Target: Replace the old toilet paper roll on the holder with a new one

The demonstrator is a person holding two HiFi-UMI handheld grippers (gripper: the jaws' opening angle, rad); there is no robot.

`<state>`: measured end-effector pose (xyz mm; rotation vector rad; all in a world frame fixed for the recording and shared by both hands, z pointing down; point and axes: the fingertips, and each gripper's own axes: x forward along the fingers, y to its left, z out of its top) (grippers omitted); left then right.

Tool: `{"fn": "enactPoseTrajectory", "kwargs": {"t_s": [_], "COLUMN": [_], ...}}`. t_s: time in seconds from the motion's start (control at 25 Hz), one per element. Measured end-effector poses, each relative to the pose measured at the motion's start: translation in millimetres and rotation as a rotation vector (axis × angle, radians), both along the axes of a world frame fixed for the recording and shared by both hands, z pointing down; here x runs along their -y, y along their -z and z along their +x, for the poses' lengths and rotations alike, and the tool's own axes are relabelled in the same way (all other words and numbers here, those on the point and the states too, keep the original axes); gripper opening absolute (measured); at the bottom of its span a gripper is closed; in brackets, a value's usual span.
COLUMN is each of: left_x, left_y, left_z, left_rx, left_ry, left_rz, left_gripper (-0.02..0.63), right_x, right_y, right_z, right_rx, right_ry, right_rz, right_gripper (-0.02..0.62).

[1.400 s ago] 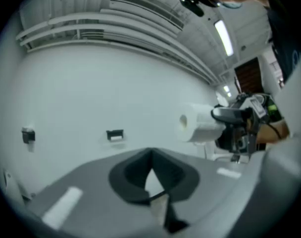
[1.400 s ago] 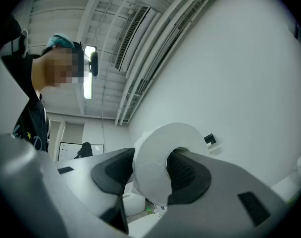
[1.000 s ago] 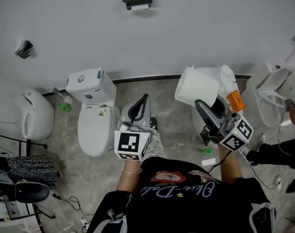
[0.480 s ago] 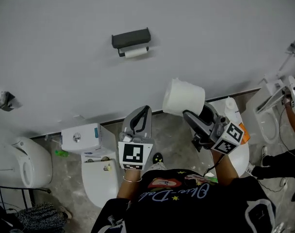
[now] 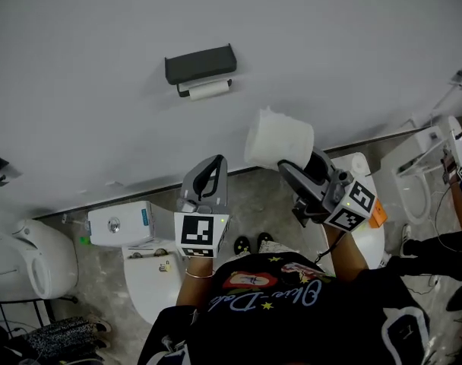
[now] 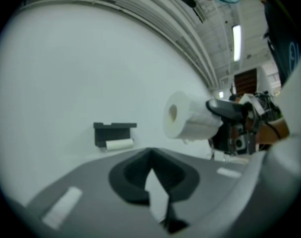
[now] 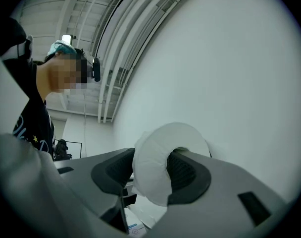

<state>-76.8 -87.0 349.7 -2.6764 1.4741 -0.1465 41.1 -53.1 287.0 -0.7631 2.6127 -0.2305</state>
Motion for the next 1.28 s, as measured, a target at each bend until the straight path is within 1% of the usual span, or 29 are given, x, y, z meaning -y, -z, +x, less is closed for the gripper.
{"fn": "enactPoseTrajectory", "kwargs": {"t_s": [0.2,0.24,0.28,0.32,0.36,0.4,0.48,0.52,0.56,0.6,0.64,0.68,0.72,0.84,0.92,1.08,1.28], "left_x": [27,31,36,43,52,62,82,91,100,109,117,124,131,150,160,175,179], "left_y": [-4,-6,-8,-12,-16,-20,-25,-25,-25,-25,-24,-25,-26,-23,-20,-25,-24], "left_z": [9,9,8,6,2,-4,-17,-22,-27,-31,-33,-36,-37,-42,-44,-48,-58], "left_rx": [-0.005,-0.026,-0.071,-0.152,-0.270,-0.417,-0.748,-0.907,-1.048,-1.162,-1.239,-1.281,-1.299,-1.326,-1.359,-1.451,-1.487], "left_ry": [0.013,0.014,0.016,0.022,0.033,0.046,0.055,0.044,0.025,0.007,-0.003,0.001,0.009,0.016,0.026,0.045,0.069], "left_rz": [-0.020,-0.028,-0.044,-0.070,-0.104,-0.141,-0.203,-0.224,-0.237,-0.244,-0.245,-0.242,-0.237,-0.203,-0.192,-0.224,-0.216], "left_gripper": [-0.002,-0.002,-0.002,-0.002,-0.002,-0.002,0.000,0.031,0.047,0.055,0.064,0.068,0.082,0.147,0.161,0.178,0.178], "right_x": [26,28,29,30,31,32,34,34,34,35,35,36,36,38,42,46,41], "right_y": [-2,-2,-1,-1,-1,-1,-1,0,0,-1,-1,-1,-1,0,1,-1,0], "right_z": [10,11,11,13,15,17,22,23,24,25,26,27,29,34,39,40,30], "right_rx": [0.002,0.004,0.007,0.006,0.002,-0.003,-0.008,-0.009,-0.011,-0.013,-0.015,-0.016,-0.017,-0.024,-0.029,-0.031,-0.040], "right_ry": [0.010,0.012,0.013,0.012,0.008,0.003,-0.006,-0.011,-0.018,-0.026,-0.036,-0.044,-0.051,-0.067,-0.078,-0.085,-0.074], "right_rz": [-0.019,-0.022,-0.024,-0.025,-0.026,-0.026,-0.025,-0.023,-0.022,-0.020,-0.018,-0.016,-0.013,-0.006,-0.009,-0.018,-0.010], "right_gripper": [0.210,0.210,0.210,0.210,0.210,0.210,0.210,0.210,0.210,0.210,0.210,0.210,0.210,0.210,0.210,0.210,0.210]}}
